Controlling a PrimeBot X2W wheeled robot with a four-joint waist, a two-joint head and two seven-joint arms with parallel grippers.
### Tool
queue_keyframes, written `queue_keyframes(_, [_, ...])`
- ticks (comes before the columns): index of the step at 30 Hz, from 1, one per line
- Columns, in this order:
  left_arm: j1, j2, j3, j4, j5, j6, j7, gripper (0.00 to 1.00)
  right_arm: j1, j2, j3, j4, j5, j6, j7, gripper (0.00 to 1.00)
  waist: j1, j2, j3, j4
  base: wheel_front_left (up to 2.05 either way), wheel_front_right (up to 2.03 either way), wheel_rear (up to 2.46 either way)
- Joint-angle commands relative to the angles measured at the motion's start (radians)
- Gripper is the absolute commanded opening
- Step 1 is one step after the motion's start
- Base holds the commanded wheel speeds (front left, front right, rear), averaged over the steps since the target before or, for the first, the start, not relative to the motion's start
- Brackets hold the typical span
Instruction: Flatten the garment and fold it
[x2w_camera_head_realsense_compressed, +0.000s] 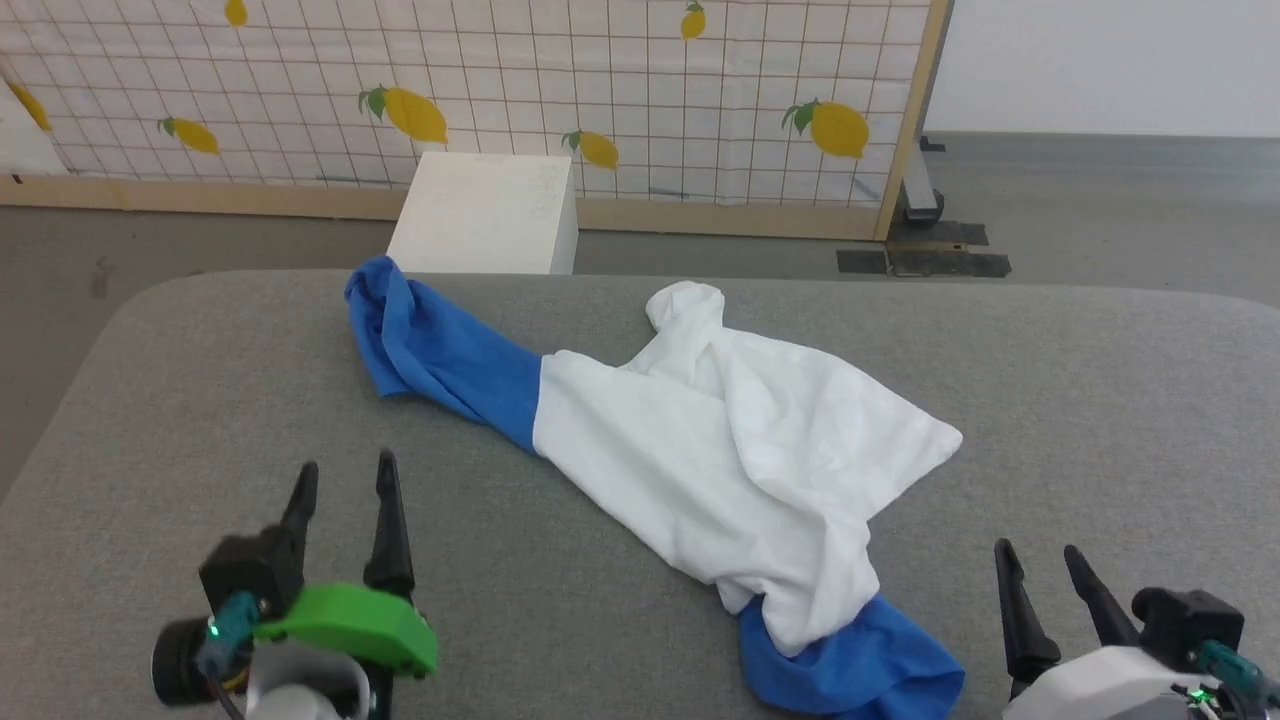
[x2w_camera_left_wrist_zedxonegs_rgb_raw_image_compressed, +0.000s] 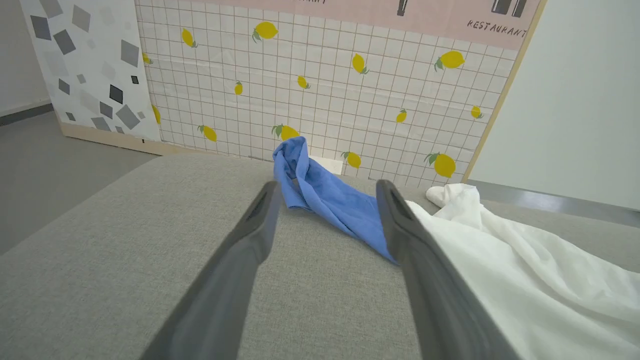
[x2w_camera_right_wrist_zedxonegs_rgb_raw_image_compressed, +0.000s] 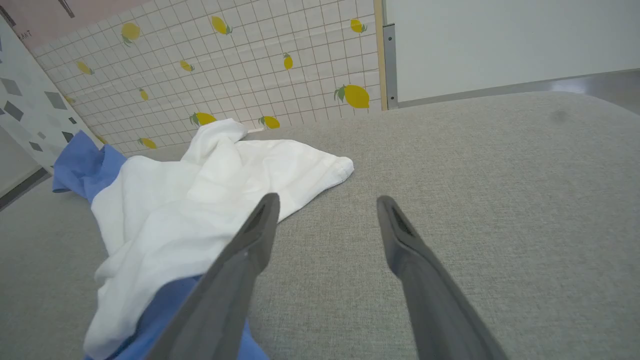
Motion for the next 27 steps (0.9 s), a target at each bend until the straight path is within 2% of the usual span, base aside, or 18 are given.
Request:
queue_keyframes(1, [0.031, -0.011, 0.013, -0.013, 0.031, -0.003, -0.004, 1.0, 0.004, 0.0, -0.003, -0.016, -0.012, -0.002, 0.039, 1.0, 0.0, 0.0, -0.004, 0.004, 0.0, 0.0, 0.0])
queue_keyframes(5, [0.076, -0.026, 0.055, -0.04, 0.091, -0.026, -0.005, 1.0, -0.009, 0.0, 0.035, -0.089, -0.023, -0.002, 0.278, 1.0, 0.0, 0.0, -0.005, 0.004, 0.0, 0.0, 0.0])
queue_keyframes(8, [0.088, -0.036, 0.079, -0.055, 0.123, -0.041, -0.005, 1.0, -0.036, 0.0, 0.11, -0.155, -0.078, -0.002, 0.532, 1.0, 0.0, 0.0, 0.005, 0.0, 0.0, 0.0, 0.0])
queue_keyframes(12, [0.087, -0.059, 0.09, -0.068, 0.15, -0.06, -0.005, 1.0, -0.074, 0.0, 0.194, -0.177, -0.156, -0.002, 0.809, 1.0, 0.0, 0.0, 0.024, 0.011, 0.0, 0.0, 0.0])
queue_keyframes(16, [0.083, -0.092, 0.112, -0.07, 0.146, -0.077, -0.005, 1.0, -0.11, 0.0, 0.242, -0.129, -0.189, -0.002, 0.955, 1.0, 0.0, 0.0, 0.049, 0.027, 0.0, 0.0, 0.0])
queue_keyframes(20, [0.077, -0.117, 0.131, -0.064, 0.154, -0.098, -0.005, 1.0, -0.13, 0.0, 0.265, -0.053, -0.196, -0.002, 0.989, 1.0, 0.0, 0.0, 0.072, 0.05, 0.0, 0.0, 0.0])
queue_keyframes(22, [0.077, -0.128, 0.142, -0.06, 0.16, -0.107, -0.005, 1.0, -0.131, 0.0, 0.269, -0.02, -0.158, -0.002, 0.995, 1.0, 0.0, 0.0, 0.08, 0.056, 0.0, 0.0, 0.0])
queue_keyframes(23, [0.077, -0.132, 0.147, -0.059, 0.162, -0.11, -0.005, 1.0, -0.134, 0.0, 0.272, -0.014, -0.15, -0.002, 0.987, 0.41, 0.0, 0.0, 0.08, 0.058, 0.0, 0.0, 0.0])
queue_keyframes(24, [0.079, -0.137, 0.155, -0.058, 0.166, -0.113, -0.005, 1.0, -0.14, 0.0, 0.267, -0.012, -0.139, -0.002, 0.969, 0.0, 0.0, 0.0, 0.081, 0.059, 0.0, 0.0, 0.0])
queue_keyframes(27, [0.082, -0.148, 0.175, -0.061, 0.175, -0.123, -0.005, 1.0, -0.153, -0.013, 0.223, -0.024, -0.124, -0.002, 0.935, 0.0, 0.0, 0.0, 0.085, 0.061, 0.0, 0.0, 0.0])
